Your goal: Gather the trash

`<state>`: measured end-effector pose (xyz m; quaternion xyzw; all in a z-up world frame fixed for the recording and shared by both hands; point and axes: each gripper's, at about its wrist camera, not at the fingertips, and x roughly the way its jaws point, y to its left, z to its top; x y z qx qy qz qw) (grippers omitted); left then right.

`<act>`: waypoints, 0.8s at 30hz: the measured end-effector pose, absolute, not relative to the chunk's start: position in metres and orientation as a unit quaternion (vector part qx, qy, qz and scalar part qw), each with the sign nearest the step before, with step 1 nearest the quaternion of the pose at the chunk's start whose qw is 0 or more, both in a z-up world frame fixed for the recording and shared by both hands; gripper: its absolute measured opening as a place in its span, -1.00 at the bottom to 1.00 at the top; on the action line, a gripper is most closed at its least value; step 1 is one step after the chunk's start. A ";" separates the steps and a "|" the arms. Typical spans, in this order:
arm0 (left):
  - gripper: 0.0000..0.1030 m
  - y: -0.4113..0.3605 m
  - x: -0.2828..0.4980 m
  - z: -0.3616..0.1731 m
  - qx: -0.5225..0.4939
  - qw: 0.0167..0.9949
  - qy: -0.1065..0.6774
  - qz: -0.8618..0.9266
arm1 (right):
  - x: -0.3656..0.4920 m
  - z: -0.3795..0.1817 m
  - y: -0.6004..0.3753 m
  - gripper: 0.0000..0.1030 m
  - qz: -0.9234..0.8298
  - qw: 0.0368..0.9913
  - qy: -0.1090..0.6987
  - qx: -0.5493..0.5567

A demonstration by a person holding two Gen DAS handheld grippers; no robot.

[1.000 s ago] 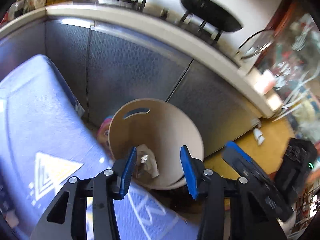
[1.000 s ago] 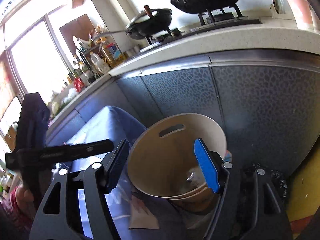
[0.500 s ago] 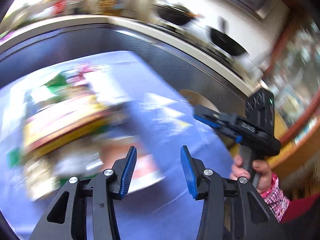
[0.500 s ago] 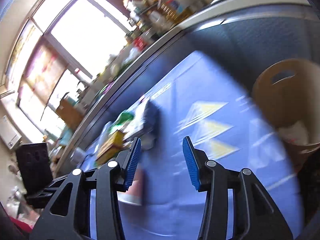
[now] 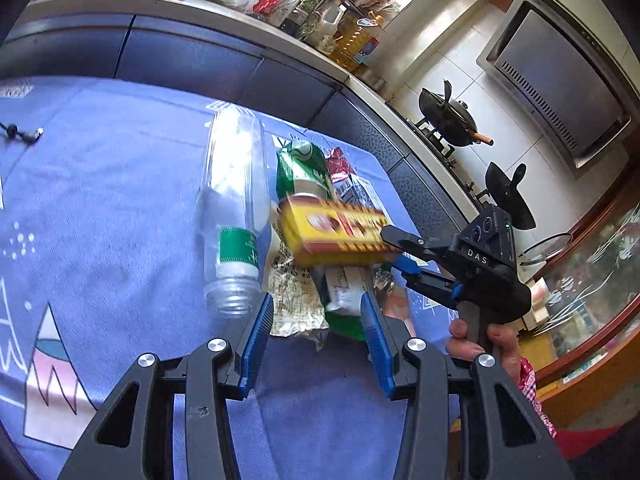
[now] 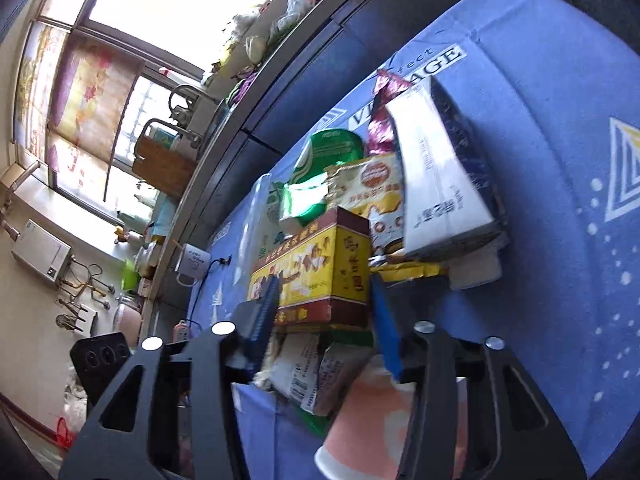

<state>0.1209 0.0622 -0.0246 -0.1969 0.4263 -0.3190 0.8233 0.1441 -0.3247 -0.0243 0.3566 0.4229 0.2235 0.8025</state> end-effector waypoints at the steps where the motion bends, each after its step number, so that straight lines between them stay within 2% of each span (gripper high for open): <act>1: 0.02 0.062 0.121 -0.028 -0.205 0.817 0.432 -0.322 | 0.132 -0.016 -0.323 -0.47 0.229 0.810 0.414 0.347; 3: 0.14 0.066 0.120 -0.030 -0.217 0.807 0.439 -0.330 | 0.107 -0.004 -0.313 -0.53 0.239 0.817 0.406 0.333; 7: 0.17 0.071 0.116 -0.034 -0.226 0.802 0.442 -0.333 | 0.042 0.003 -0.272 -0.53 0.251 0.858 0.393 0.215; 12: 0.20 0.075 0.106 -0.042 -0.220 0.799 0.454 -0.327 | -0.004 -0.022 -0.242 -0.53 0.295 0.851 0.407 0.149; 14: 0.26 0.071 0.101 -0.046 -0.218 0.794 0.464 -0.327 | -0.013 -0.031 -0.237 -0.48 0.309 0.840 0.421 0.147; 15: 0.30 0.069 0.099 -0.048 -0.216 0.792 0.467 -0.328 | -0.015 -0.032 -0.238 -0.39 0.311 0.838 0.423 0.147; 16: 0.31 0.067 0.097 -0.049 -0.214 0.790 0.471 -0.328 | -0.016 -0.030 -0.242 -0.19 0.309 0.841 0.419 0.149; 18: 0.31 0.063 0.094 -0.051 -0.213 0.786 0.478 -0.329 | -0.020 -0.024 -0.254 -0.05 0.302 0.848 0.405 0.157; 24: 0.38 0.051 0.085 -0.060 -0.216 0.764 0.509 -0.332 | -0.021 -0.021 -0.271 -0.04 0.291 0.849 0.401 0.184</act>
